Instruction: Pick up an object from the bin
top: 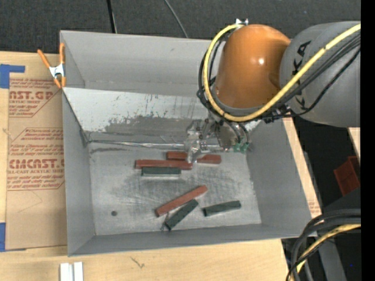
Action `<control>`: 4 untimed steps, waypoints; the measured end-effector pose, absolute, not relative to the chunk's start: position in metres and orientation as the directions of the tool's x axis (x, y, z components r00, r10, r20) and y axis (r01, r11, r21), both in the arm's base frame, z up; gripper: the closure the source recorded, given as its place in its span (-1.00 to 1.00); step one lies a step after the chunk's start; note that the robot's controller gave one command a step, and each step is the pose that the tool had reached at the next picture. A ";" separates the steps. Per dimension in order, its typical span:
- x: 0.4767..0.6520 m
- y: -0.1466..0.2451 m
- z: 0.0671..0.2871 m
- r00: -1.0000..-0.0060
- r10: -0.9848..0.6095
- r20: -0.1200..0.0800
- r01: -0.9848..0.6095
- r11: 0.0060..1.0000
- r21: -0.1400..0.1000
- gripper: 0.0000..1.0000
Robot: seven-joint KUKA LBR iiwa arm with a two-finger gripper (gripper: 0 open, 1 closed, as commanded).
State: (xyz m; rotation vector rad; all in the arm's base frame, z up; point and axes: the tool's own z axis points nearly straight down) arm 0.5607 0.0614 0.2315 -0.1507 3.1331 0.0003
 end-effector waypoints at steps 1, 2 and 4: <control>0.560 0.061 0.231 -0.995 -0.096 -0.003 -0.096 0.995 0.000 1.00; 0.562 0.079 0.133 -1.000 -0.014 0.003 -0.014 1.000 0.001 -1.00; 0.585 0.077 0.074 -0.976 0.217 0.007 0.217 0.976 0.003 1.00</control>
Offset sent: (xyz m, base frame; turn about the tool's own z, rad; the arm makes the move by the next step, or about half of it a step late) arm 0.0026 0.0160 -0.0961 0.0829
